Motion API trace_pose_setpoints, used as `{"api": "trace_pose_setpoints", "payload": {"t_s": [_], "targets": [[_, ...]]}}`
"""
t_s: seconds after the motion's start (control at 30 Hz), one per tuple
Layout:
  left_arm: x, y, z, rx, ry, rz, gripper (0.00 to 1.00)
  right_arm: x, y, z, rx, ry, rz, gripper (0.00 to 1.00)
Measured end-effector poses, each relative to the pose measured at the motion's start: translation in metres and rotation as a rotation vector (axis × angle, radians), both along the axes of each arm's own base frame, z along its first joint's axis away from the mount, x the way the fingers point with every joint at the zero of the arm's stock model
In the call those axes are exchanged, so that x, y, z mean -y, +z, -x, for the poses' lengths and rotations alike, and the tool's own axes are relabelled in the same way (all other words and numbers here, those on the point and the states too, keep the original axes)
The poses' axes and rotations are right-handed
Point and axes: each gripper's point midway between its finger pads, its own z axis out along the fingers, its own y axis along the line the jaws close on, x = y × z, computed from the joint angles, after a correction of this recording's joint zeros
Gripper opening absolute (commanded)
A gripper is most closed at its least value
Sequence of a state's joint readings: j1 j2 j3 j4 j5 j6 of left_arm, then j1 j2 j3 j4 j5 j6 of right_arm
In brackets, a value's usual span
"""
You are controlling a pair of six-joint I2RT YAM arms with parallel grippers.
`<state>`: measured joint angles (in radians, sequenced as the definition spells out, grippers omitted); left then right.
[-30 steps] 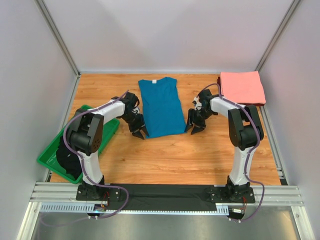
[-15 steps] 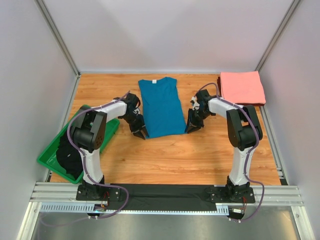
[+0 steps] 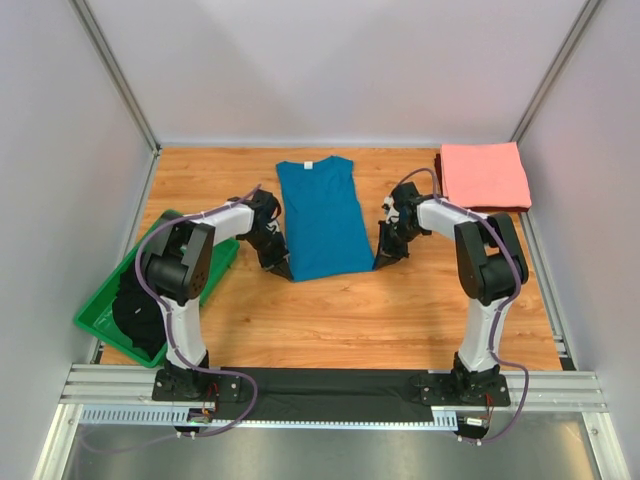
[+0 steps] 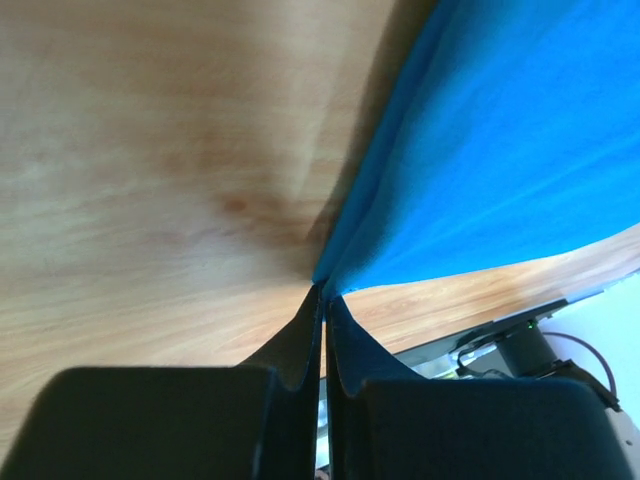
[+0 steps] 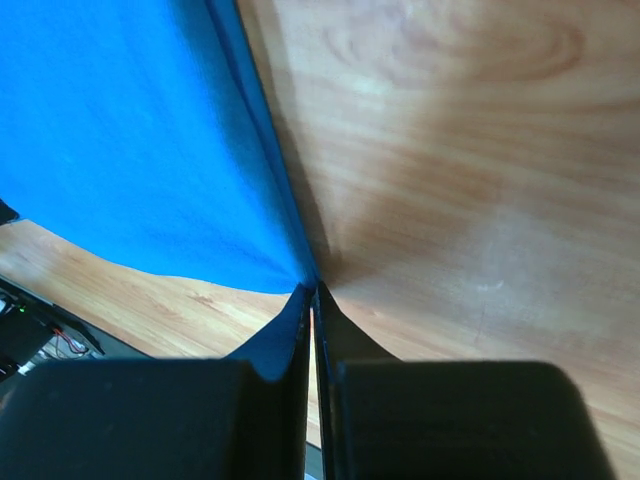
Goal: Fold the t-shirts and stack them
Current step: Fold the tshirt
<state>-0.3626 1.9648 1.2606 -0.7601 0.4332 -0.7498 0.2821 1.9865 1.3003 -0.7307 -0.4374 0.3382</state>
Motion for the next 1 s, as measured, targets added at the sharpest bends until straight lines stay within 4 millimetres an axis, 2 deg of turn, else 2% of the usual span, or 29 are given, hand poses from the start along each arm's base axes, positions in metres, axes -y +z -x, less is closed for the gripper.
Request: {"api": "trace_pose_setpoints", "payload": {"t_s": [0.1, 0.3, 0.5, 0.6, 0.63, 0.67, 0.73, 0.77, 0.8, 0.83, 0.93, 1.0], "targets": [[-0.005, -0.001, 0.012, -0.02, -0.002, -0.015, 0.0, 0.001, 0.0, 0.016, -0.019, 0.001, 0.014, 0.0], [-0.011, 0.007, 0.041, -0.045, -0.022, -0.037, 0.0, 0.01, 0.003, 0.071, -0.073, -0.01, 0.046, 0.0], [-0.008, 0.02, 0.083, -0.042, -0.085, -0.028, 0.0, 0.012, 0.01, 0.119, -0.111, -0.033, 0.067, 0.0], [-0.014, 0.025, 0.102, -0.044, -0.088, -0.02, 0.17, 0.01, 0.014, 0.14, -0.122, -0.042, 0.077, 0.0], [-0.017, 0.025, 0.108, -0.044, -0.087, -0.019, 0.26, 0.01, 0.016, 0.145, -0.12, -0.043, 0.079, 0.0], [-0.02, 0.025, 0.114, -0.049, -0.087, -0.019, 0.28, 0.01, 0.018, 0.148, -0.116, -0.045, 0.084, 0.0], [-0.024, 0.024, 0.125, -0.065, -0.083, -0.018, 0.34, 0.01, 0.02, 0.155, -0.112, -0.052, 0.096, 0.08], [-0.026, 0.023, 0.13, -0.073, -0.083, -0.017, 0.36, 0.009, 0.02, 0.157, -0.113, -0.052, 0.1, 0.13], [-0.027, 0.023, 0.135, -0.081, -0.082, -0.014, 0.39, 0.009, 0.02, 0.16, -0.114, -0.053, 0.105, 0.23], [-0.028, 0.023, 0.138, -0.083, -0.082, -0.011, 0.4, 0.009, 0.019, 0.164, -0.124, -0.056, 0.116, 0.27], [-0.027, 0.029, 0.143, -0.057, -0.084, 0.023, 0.39, 0.007, 0.019, 0.173, -0.142, -0.056, 0.135, 0.27], [-0.021, 0.036, 0.139, -0.018, -0.088, 0.065, 0.38, 0.01, 0.021, 0.178, -0.148, -0.065, 0.158, 0.26]]}}
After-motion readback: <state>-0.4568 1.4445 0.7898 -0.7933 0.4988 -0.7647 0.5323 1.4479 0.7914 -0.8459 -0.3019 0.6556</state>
